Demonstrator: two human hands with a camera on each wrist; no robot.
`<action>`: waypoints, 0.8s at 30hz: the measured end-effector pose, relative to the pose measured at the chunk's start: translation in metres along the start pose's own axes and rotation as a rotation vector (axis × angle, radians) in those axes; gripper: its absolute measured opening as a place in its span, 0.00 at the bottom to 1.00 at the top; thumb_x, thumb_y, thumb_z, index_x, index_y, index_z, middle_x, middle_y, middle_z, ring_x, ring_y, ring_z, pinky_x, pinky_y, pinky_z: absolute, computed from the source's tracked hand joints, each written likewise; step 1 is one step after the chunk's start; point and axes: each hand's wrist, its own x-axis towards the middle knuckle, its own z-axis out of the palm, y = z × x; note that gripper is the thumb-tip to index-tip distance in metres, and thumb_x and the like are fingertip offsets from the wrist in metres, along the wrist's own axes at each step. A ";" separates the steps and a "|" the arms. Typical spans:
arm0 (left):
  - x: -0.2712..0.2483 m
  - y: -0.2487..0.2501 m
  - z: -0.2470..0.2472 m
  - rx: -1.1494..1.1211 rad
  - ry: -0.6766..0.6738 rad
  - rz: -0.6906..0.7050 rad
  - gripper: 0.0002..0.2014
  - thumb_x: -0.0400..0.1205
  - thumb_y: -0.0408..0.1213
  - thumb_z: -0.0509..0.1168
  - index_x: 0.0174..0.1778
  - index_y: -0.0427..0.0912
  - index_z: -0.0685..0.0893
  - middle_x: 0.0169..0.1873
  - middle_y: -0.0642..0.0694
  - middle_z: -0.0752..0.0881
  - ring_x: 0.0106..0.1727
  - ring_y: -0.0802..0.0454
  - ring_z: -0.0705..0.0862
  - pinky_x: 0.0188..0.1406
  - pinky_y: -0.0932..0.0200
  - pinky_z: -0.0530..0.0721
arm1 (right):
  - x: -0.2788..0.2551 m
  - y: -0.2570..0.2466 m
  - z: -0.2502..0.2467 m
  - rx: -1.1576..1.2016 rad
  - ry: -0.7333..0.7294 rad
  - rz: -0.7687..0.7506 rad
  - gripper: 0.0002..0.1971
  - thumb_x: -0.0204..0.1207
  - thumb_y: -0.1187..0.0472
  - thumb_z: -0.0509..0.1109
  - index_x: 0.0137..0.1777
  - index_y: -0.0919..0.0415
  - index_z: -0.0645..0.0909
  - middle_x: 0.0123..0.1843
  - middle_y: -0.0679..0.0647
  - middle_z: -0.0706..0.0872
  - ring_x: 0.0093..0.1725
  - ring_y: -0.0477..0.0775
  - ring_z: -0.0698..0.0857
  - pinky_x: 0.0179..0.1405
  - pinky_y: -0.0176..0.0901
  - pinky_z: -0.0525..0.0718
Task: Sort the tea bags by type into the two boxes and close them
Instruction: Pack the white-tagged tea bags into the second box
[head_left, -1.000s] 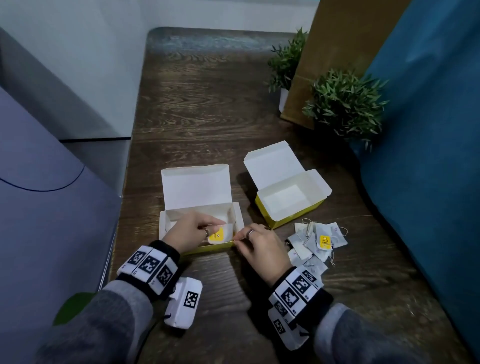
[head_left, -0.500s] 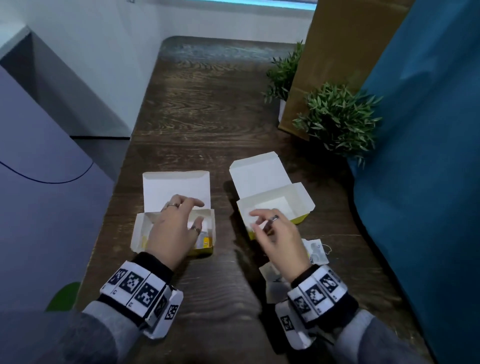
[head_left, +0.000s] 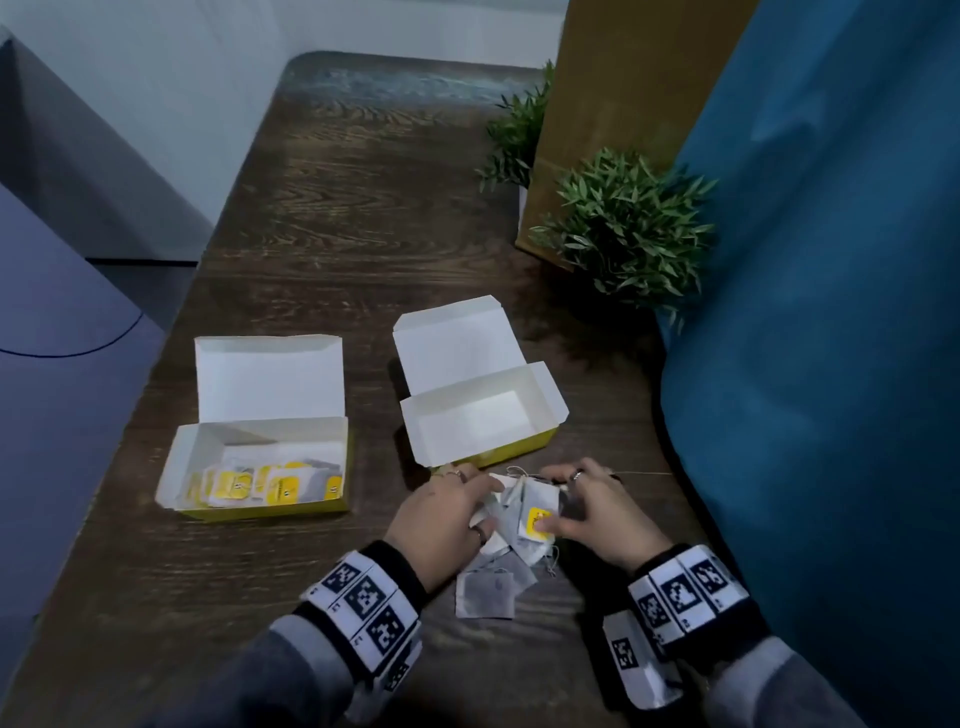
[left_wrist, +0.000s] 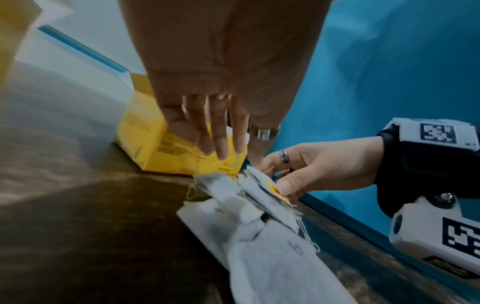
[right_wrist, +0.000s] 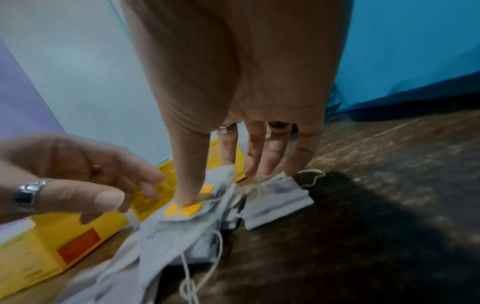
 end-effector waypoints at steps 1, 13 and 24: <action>0.003 0.000 0.006 0.053 -0.048 -0.024 0.22 0.79 0.45 0.63 0.70 0.50 0.73 0.65 0.49 0.76 0.67 0.48 0.72 0.64 0.56 0.72 | 0.002 0.001 0.004 -0.015 -0.007 0.000 0.26 0.66 0.50 0.79 0.64 0.51 0.79 0.58 0.50 0.74 0.62 0.51 0.72 0.66 0.45 0.72; 0.005 -0.008 0.007 -0.173 0.038 -0.169 0.09 0.77 0.34 0.67 0.52 0.48 0.83 0.38 0.54 0.81 0.43 0.57 0.77 0.43 0.69 0.73 | -0.016 0.007 -0.008 0.268 0.297 -0.249 0.14 0.68 0.63 0.78 0.33 0.44 0.79 0.42 0.49 0.79 0.39 0.48 0.79 0.37 0.28 0.72; -0.007 0.004 -0.028 -1.318 0.011 -0.465 0.08 0.81 0.26 0.61 0.48 0.37 0.85 0.40 0.39 0.83 0.39 0.52 0.82 0.41 0.61 0.86 | -0.029 0.003 -0.033 0.475 0.688 -0.305 0.15 0.69 0.70 0.76 0.36 0.48 0.78 0.38 0.49 0.84 0.40 0.57 0.83 0.43 0.53 0.82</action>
